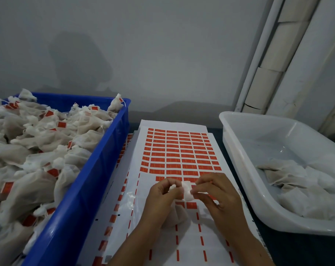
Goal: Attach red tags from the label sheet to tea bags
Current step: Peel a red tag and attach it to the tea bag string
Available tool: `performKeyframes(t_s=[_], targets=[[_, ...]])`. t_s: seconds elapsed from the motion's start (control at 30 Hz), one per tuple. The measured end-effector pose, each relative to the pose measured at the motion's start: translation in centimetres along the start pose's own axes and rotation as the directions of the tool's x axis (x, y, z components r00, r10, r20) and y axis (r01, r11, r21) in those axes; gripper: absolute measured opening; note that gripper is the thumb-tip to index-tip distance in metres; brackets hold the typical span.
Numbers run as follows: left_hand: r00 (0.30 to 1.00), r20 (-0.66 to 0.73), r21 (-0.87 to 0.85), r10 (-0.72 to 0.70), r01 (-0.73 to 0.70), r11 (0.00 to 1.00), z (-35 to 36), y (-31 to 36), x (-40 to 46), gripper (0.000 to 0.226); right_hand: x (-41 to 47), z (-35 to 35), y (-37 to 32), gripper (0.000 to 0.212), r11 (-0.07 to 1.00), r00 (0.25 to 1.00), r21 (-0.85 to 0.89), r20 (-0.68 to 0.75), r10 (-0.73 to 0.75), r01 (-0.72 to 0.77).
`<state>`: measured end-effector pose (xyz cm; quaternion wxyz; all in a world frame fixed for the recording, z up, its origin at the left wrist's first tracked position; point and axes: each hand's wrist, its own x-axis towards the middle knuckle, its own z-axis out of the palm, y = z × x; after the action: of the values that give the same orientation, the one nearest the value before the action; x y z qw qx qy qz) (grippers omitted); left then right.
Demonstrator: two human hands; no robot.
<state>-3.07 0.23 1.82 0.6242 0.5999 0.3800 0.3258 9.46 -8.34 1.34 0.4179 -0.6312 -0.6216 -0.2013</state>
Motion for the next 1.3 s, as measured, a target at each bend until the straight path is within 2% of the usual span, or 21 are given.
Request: performKeyframes(t_s=[0.13, 0.23, 0.3, 0.4, 0.5, 0.73, 0.97, 1.3], targets=[[1.000, 0.000, -0.059, -0.030, 0.030, 0.998, 0.0, 0.1, 0.0, 0.019, 0.1, -0.2, 0.1, 0.047, 1.000, 1.000, -0.001, 0.023, -0.018, 0.018], [1.000, 0.010, -0.055, 0.003, -0.002, 0.998, 0.0, 0.0, 0.0, 0.015, 0.2, -0.2, -0.1, 0.050, 0.998, 0.999, 0.050, 0.032, 0.030, -0.031], [1.000, 0.010, -0.047, 0.029, -0.029, 0.998, -0.1, 0.0, 0.0, 0.009, 0.1, -0.2, -0.4, 0.048, 0.988, 0.992, 0.107, 0.062, 0.107, -0.113], [0.998, 0.004, -0.017, 0.061, -0.061, 0.998, 0.0, -0.1, 0.0, 0.006, 0.1, -0.2, -0.9, 0.005, 0.910, 0.940, 0.246, 0.160, 0.301, -0.333], [0.996, -0.004, 0.041, 0.093, -0.093, 0.995, 0.0, -0.1, -0.1, 0.008, 0.0, 0.1, -1.1, 0.005, 0.829, 0.875, 0.291, 0.248, 0.417, -0.478], [0.995, -0.008, 0.081, 0.097, -0.096, 0.992, 0.0, -0.4, 0.0, 0.010, -0.1, 0.3, -1.4, 0.011, 0.766, 0.837, 0.343, 0.285, 0.467, -0.544], [0.994, 0.011, 0.079, 0.108, -0.108, 0.991, 0.0, -0.4, 0.0, 0.009, 0.0, 0.1, -1.6, 0.006, 0.754, 0.830, 0.350, 0.281, 0.482, -0.556], [0.993, 0.035, 0.076, 0.114, -0.117, 0.990, 0.1, -0.4, -0.2, 0.010, 0.1, 0.0, -1.9, 0.014, 0.760, 0.824, 0.327, 0.299, 0.481, -0.562]])
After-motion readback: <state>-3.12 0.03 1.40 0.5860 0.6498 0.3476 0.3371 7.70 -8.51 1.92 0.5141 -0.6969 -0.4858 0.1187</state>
